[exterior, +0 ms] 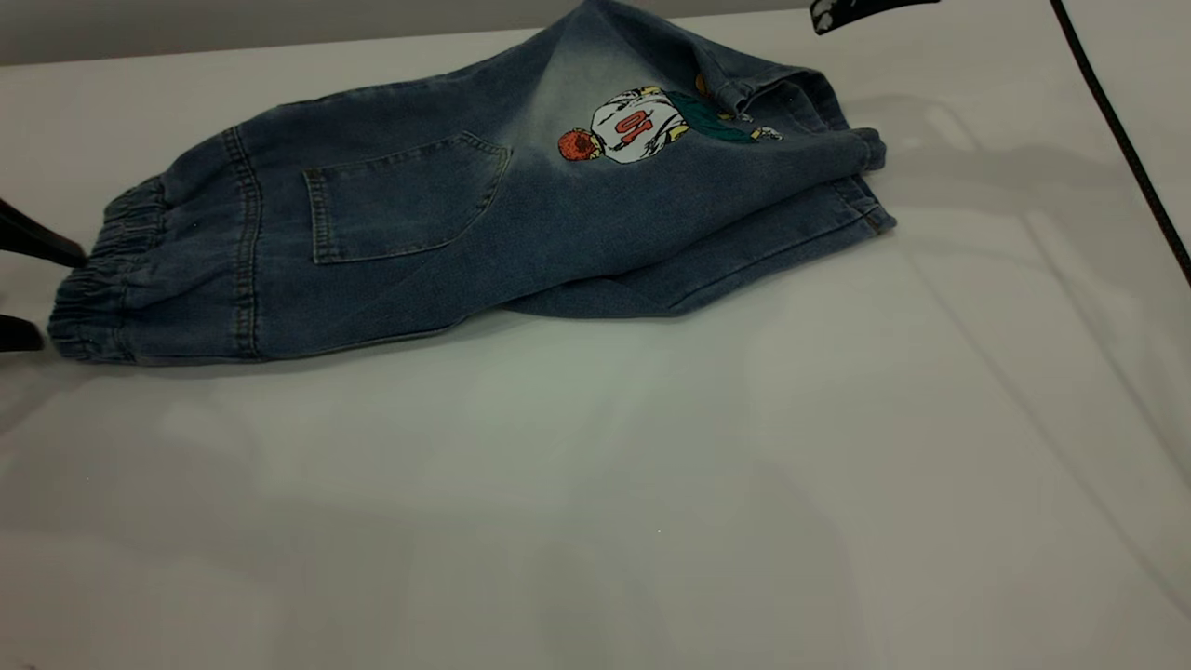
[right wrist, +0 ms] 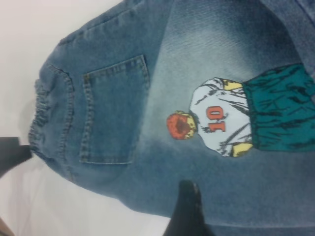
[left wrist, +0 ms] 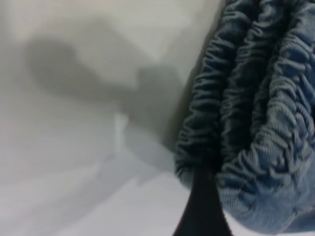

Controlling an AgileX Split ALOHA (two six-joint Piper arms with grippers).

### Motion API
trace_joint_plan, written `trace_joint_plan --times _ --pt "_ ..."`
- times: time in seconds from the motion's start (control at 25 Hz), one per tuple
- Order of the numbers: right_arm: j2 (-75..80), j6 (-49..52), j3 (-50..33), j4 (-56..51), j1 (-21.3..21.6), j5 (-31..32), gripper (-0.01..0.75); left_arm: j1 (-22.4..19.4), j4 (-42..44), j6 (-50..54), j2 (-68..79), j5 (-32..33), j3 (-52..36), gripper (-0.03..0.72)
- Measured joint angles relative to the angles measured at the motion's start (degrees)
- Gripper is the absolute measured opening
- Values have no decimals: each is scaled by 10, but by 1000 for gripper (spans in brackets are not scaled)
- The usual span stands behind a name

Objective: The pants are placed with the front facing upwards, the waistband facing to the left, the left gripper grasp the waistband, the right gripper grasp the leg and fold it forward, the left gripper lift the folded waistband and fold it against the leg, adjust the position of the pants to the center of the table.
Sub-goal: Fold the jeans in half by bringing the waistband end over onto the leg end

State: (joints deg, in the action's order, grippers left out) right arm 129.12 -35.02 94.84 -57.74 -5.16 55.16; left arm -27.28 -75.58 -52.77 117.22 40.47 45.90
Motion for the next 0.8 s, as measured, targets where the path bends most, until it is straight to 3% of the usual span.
trace_joint_plan --times 0.28,0.44,0.8 --pt "0 -1 0 -2 0 5 517 13 -69 -35 65 9 1 488" --pt "0 -1 0 0 0 5 517 18 -91 -41 92 49 2 487" --pt "0 -1 0 0 0 4 517 19 -163 -82 95 42 1 477"
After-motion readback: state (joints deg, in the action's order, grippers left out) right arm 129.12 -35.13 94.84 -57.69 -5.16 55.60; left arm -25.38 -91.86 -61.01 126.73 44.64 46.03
